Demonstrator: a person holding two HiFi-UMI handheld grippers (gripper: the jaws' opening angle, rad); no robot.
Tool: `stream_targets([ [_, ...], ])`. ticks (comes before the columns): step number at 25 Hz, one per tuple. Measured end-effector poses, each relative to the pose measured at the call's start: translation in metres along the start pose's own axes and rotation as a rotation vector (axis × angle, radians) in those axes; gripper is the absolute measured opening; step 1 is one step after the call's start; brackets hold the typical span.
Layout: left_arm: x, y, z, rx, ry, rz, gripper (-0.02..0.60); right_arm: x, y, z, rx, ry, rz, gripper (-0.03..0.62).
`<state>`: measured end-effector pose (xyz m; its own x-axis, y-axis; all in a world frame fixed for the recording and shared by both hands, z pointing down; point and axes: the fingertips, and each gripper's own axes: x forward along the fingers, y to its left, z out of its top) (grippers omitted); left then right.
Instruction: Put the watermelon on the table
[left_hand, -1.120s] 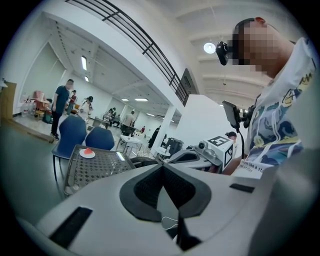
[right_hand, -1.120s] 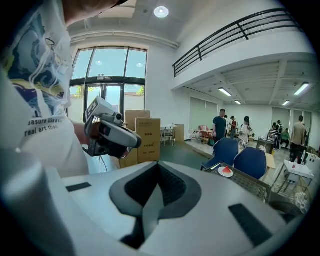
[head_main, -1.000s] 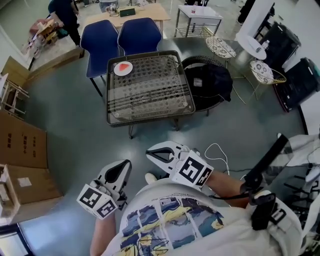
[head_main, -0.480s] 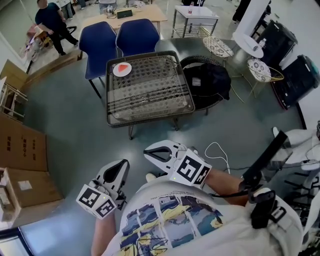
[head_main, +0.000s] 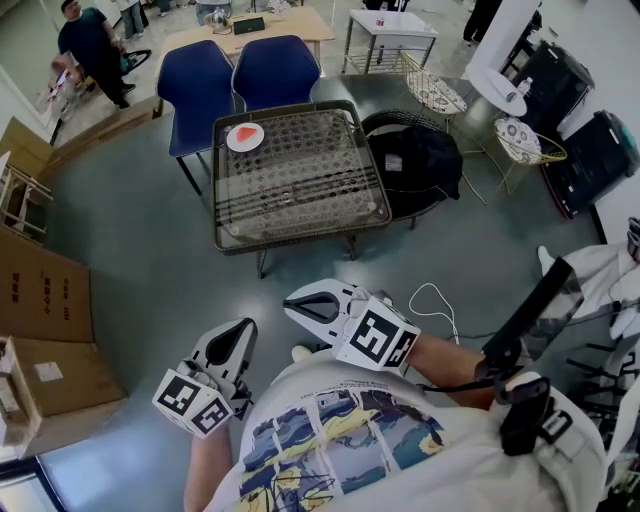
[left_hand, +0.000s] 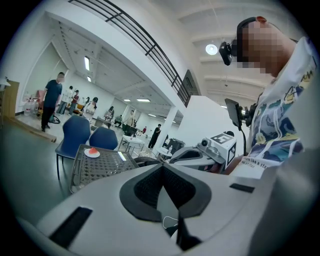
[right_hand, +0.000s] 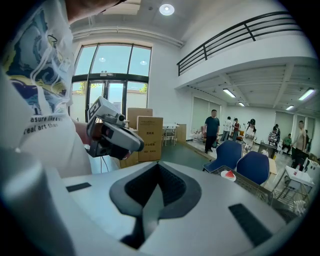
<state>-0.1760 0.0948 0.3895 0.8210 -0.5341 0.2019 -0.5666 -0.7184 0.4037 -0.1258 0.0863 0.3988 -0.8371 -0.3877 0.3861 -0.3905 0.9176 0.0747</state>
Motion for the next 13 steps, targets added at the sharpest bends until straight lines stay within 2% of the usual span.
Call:
stream_targets([
  [7,-0.002,0.009,0.003,0.002,0.004,0.006,0.009,0.007,-0.003,-0.001,-0.006,0.041,0.002,0.011],
  [13,-0.007,0.016,0.005,0.002,0.003,0.014,0.009,0.016,-0.005,0.002,-0.018,0.038,0.001,0.011],
])
